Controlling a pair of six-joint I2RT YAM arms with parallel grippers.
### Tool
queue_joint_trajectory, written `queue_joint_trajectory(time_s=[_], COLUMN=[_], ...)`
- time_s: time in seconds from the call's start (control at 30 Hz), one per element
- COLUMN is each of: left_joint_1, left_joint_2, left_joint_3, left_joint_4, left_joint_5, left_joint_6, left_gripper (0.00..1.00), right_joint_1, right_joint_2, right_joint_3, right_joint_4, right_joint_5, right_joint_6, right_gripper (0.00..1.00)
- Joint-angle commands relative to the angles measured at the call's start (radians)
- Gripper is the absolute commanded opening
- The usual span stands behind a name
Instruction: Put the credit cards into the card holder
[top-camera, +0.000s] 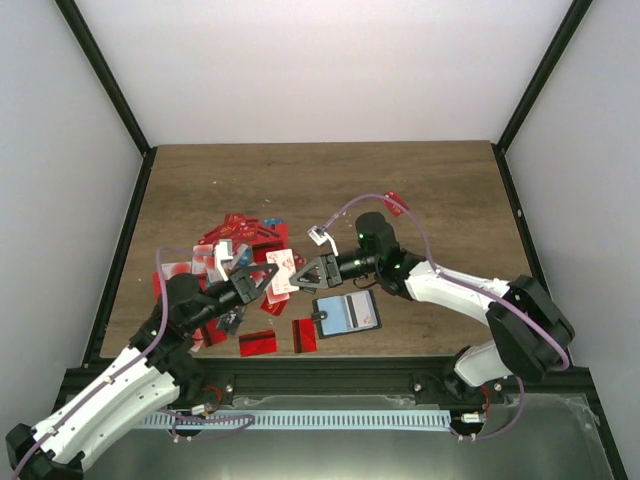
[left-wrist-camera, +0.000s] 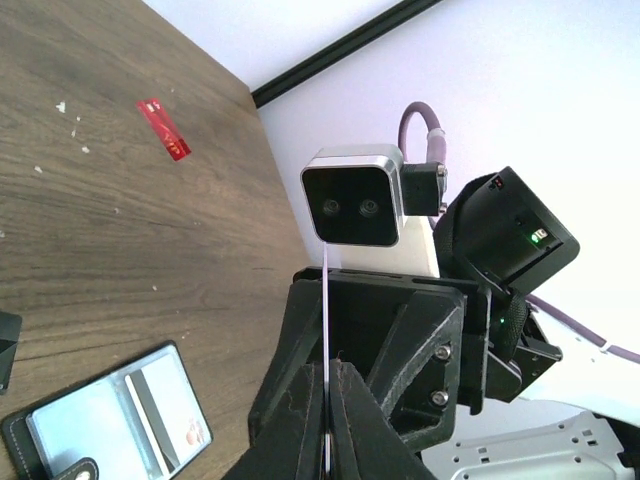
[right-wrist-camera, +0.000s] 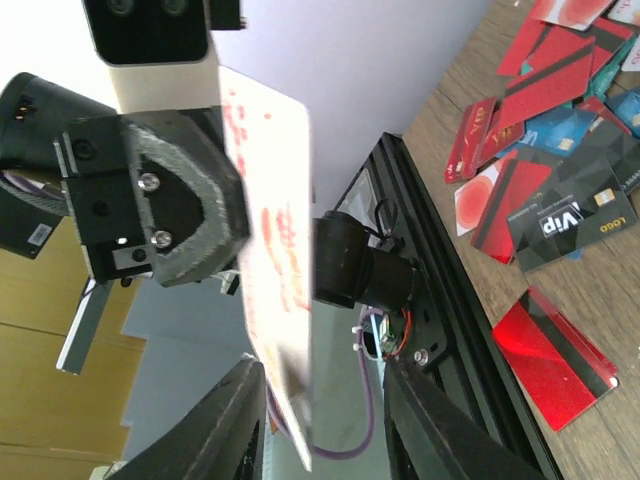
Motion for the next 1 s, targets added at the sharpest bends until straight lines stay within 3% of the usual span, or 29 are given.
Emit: queue_joint_trajectory(time_s=[0.0,0.33,0.5,0.83,0.97], left_joint_1=[-0.001,-0.001,-0.003,-0.013,-0.031], left_joint_2=[0.005,0.016,0.048,0.106,0.149], left_joint_3=[-0.026,-0.059,-0.085,-0.154,-0.173], left_joint_4=[0.082,0.112,0.143,0.124,0.123], left_joint_5=[0.03,0.024,0.031,0.013,0.006], left_joint_6=[-0.004,0.004,0.014,0.087,0.124], left_gripper=[0.04,0.04,0.06,0.48,0.57], right_joint_1=[0.001,0.001,0.001,-0.045,-0.11], right_joint_2=[-0.029,-0.023,-0.038,-0.266,-0.394], right_joint_3=[0.013,0.012,0.007,-0.137,-0.239], right_joint_4=[0.062,0.1,0.006,-0.372,-0.492], right_joint_5=[-0.03,-0.046,-0.013,0.307,0.416], right_joint_6=[0.037,0.071,0.025,-0.085,-0.09], right_gripper=[0.32,0.03,0.01,0.01,0.01])
